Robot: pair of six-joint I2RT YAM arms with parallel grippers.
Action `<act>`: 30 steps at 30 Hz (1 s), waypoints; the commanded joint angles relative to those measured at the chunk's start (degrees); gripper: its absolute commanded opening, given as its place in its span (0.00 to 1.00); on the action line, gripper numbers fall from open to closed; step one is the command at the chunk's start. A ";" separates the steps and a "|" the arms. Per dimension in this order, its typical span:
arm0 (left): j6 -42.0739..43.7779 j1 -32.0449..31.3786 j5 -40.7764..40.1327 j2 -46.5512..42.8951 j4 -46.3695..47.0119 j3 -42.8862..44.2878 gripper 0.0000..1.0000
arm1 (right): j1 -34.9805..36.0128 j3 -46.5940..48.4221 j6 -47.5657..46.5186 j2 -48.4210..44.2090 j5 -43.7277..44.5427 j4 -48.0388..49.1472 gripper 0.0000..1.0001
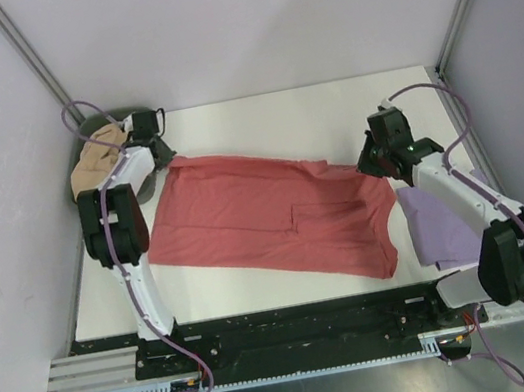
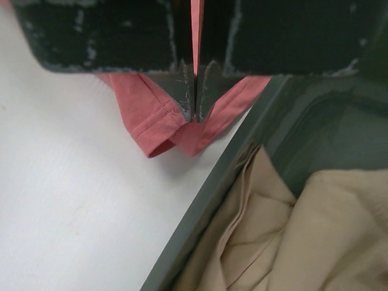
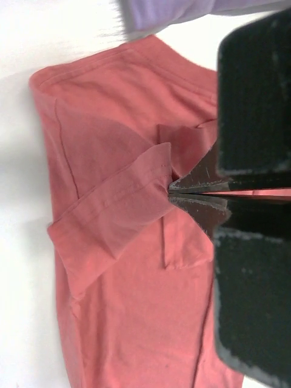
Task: Fold and stack the t-shirts
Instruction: Fold the other side of the tshirt into a rectangle
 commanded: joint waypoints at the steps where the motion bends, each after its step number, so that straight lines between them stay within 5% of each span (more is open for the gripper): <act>1: 0.15 0.99 -2.99 -7.35 1.86 -5.07 0.00 | 0.54 -4.35 1.02 -5.90 2.58 -1.81 0.00; 30: -0.12 2.00 -5.42 -19.53 7.28 -24.51 0.00 | 2.29 -16.72 3.76 -24.84 2.46 -9.27 0.00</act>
